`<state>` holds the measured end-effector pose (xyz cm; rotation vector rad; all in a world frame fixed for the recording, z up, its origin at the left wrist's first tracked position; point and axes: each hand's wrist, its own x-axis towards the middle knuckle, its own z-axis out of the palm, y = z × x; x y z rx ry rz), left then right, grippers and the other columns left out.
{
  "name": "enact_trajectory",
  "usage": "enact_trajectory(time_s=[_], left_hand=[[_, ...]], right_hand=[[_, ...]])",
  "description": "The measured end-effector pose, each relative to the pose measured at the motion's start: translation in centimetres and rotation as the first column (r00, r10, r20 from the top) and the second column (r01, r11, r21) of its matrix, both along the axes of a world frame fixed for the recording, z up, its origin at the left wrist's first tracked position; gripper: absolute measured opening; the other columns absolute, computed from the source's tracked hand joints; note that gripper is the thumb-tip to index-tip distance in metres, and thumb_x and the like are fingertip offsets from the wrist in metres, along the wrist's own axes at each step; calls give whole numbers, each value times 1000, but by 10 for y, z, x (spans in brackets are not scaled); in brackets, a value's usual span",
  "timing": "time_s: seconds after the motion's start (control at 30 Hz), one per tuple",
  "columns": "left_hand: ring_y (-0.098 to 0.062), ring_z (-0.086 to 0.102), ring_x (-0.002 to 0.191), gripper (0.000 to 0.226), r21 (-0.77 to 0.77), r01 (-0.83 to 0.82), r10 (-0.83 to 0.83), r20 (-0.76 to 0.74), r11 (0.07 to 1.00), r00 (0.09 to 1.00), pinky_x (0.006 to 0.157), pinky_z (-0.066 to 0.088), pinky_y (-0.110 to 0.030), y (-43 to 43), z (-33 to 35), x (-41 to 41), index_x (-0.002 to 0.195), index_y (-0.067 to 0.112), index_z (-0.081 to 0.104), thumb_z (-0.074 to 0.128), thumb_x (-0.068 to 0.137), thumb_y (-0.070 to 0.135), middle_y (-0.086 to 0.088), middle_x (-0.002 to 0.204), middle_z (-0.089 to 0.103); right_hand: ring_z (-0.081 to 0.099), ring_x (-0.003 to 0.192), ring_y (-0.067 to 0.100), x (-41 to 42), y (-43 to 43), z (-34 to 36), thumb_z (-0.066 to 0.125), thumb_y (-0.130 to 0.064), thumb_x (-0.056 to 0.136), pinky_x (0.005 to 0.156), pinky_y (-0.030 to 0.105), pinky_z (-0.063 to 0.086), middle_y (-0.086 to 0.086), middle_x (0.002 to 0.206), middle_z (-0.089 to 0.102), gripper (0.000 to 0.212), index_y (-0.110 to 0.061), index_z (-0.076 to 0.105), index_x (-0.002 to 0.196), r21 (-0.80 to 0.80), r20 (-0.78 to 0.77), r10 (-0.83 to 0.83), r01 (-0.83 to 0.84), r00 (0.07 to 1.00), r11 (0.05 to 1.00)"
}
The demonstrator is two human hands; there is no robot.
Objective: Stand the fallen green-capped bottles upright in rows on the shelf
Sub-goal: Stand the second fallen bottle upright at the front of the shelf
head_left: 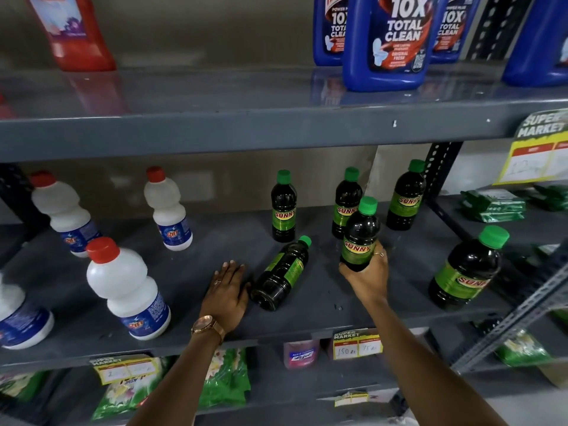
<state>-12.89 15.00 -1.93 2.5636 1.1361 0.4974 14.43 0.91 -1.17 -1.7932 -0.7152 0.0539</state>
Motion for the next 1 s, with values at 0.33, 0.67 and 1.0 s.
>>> enact_trajectory(time_s=[0.33, 0.67, 1.0], left_hand=[[-25, 13, 146, 50, -14, -22, 22, -2, 1000, 1000, 121, 7, -37, -2, 4, -2, 144, 12, 28, 40, 98, 28, -12, 156, 22], [-28, 12, 146, 51, -51, 4, -5, -16, 999, 1000, 122, 7, -42, -4, 5, 1, 144, 9, 27, 41, 97, 23, -15, 156, 20], [-28, 10, 146, 52, -49, 18, -19, -38, 999, 999, 122, 6, -40, -5, 4, -1, 144, 9, 25, 40, 97, 23, -15, 157, 18]], right_hand=[[64, 93, 15, 10, -26, 6, 82, -13, 52, 76, 23, 49, 0, 104, 63, 55, -28, 60, 100, -14, -158, 112, -116, 981, 993], [68, 100, 5, -9, -99, -7, 85, -15, 57, 84, 20, 52, -8, 108, 72, 62, -31, 60, 111, 48, -257, 243, -239, 935, 970], [63, 112, 15, -24, -114, -8, 82, -2, 64, 95, 27, 50, 0, 118, 68, 73, -22, 53, 128, 53, -172, 261, -256, 950, 965]])
